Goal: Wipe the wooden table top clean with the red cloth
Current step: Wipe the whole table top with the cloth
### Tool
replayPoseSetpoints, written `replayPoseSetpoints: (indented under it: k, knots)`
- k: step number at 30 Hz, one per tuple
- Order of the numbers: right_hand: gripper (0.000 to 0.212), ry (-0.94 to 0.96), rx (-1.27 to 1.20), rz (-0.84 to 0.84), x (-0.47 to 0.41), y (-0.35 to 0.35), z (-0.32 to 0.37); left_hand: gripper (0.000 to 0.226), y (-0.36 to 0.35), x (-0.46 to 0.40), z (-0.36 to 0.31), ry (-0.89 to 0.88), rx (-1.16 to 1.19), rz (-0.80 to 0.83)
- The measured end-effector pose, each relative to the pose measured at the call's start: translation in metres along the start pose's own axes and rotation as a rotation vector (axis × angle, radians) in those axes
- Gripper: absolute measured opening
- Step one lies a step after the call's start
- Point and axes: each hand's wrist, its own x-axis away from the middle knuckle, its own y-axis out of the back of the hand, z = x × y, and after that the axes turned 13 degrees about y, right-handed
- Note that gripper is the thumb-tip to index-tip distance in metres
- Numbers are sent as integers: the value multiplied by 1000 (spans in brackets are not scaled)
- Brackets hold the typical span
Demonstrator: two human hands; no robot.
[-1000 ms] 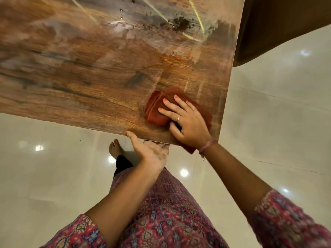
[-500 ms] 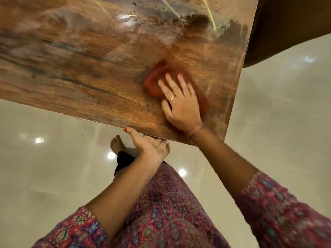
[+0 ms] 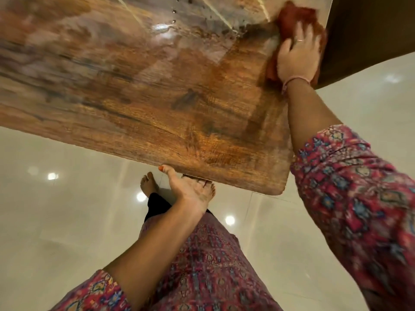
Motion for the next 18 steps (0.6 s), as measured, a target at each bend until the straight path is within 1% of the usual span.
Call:
replayPoseSetpoints:
  k: [1,2,3,4,7,10,12,14,16,18]
  knots:
    - [54,-96,-15,-19,1,0,2,97,0,-1,0,-2,-2,3]
    - [54,-146,-15,-28,9,-1,6,97,1,-1,0,-7,3,3]
    - [54,-151,-2,-34,21,-3,12,98,1,-2,0,-14,16,4]
    - [54,-116,10,-39,39,-6,18,98,0,-3,0,-24,26,2]
    - [52,124,-12,-6,120,-15,34,96,-4,-4,1,-51,28,-22]
    - [52,378,-48,121,214,-20,44,89,-7,-3,3,-79,37,-30]
    - [53,486,-22,202,241,-19,38,89,-7,-2,3,-77,29,-34]
    - [54,564,-7,270,224,-15,28,94,-6,-2,3,-64,12,-37]
    - [56,618,14,316,177,-9,22,95,-5,-4,3,-62,11,-41]
    - [58,574,16,297,112,-5,18,96,-5,-3,3,-67,18,-50]
